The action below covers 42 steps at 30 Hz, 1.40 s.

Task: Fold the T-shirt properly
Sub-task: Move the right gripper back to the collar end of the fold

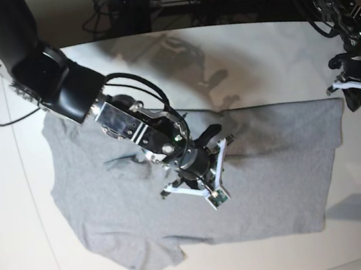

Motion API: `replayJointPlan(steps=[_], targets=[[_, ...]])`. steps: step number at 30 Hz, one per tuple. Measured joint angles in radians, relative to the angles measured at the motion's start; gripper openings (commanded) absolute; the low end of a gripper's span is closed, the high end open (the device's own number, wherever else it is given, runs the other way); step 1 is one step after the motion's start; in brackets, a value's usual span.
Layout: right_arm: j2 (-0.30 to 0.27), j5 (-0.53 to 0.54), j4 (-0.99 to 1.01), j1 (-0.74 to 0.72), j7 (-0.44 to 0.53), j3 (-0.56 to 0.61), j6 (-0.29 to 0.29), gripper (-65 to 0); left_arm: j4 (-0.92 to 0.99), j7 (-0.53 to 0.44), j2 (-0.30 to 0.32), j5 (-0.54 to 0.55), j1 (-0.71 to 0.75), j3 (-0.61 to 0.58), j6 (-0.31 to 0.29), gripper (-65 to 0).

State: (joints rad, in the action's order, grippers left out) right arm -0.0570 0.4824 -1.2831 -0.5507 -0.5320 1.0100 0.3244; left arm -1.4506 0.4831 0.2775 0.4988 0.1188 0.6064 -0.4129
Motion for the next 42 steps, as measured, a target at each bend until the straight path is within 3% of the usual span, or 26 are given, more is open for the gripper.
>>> replayJointPlan(steps=[3, 5, 7, 10, 12, 15, 18, 24, 27, 34, 36, 40, 42], targets=[[-0.058, 0.011, -0.128, 0.063, -0.018, -0.025, 0.067, -64.0, -0.070, 0.003, 0.000, 0.000, 0.010, -0.002, -0.003, -65.0], [-0.076, 0.043, -0.214, 0.137, -0.018, -0.135, 0.084, -63.8, -0.078, 0.006, 0.000, -0.001, 0.002, -0.004, -0.003, -63.2], [-0.084, 0.074, -0.269, 0.196, -0.046, -0.262, 0.086, -61.2, -0.064, 0.010, 0.008, -0.013, -0.028, -0.026, -0.002, -55.6], [-0.111, 0.090, -0.330, 0.254, -0.180, -0.406, 0.101, -55.0, -0.020, -0.001, 0.042, -0.107, -0.069, -0.117, 0.003, -39.6], [-0.117, 0.089, -0.392, 0.294, -0.233, -0.451, 0.104, -53.8, -0.006, -0.004, 0.037, -0.152, -0.070, -0.166, -0.005, -34.6], [-0.127, 0.113, -0.455, 0.345, -0.285, -0.480, 0.088, -50.8, 0.013, 0.001, 0.022, -0.159, -0.075, -0.203, -0.007, -34.6], [-0.155, 0.105, -0.465, 0.404, -0.290, -0.539, 0.096, -46.6, 0.034, -0.084, 0.026, -0.171, -0.089, -0.221, -0.003, -34.8], [-0.151, 0.108, -0.481, 0.524, -0.304, -0.659, 0.094, -46.4, 0.082, -0.140, 0.016, -0.200, -0.082, -0.229, -0.006, -34.8], [-0.155, 0.087, -0.484, 0.545, -0.229, -0.670, 0.092, -46.6, 0.080, -0.160, 0.022, -0.196, -0.075, -0.227, -0.006, -34.9], [-0.169, -0.037, -0.507, 0.674, 0.023, -0.669, 0.071, -46.0, 0.100, -0.397, -0.007, -0.195, -0.028, -0.229, -0.006, -34.9], [-0.169, -0.073, -0.507, 0.692, 0.102, -0.669, 0.043, -46.1, 0.139, -0.440, -0.006, -0.194, -0.034, -0.229, -0.006, -34.9], [-0.168, -0.166, -0.503, 0.763, 0.227, -0.669, 0.043, -46.3, 0.211, -0.496, -0.006, -0.192, -0.034, -0.229, -0.004, -34.9], [-0.136, -0.216, -0.471, 0.781, 0.295, -0.681, 0.043, -46.3, 0.230, -0.537, -0.006, -0.195, -0.033, -0.229, -0.003, -34.9]])
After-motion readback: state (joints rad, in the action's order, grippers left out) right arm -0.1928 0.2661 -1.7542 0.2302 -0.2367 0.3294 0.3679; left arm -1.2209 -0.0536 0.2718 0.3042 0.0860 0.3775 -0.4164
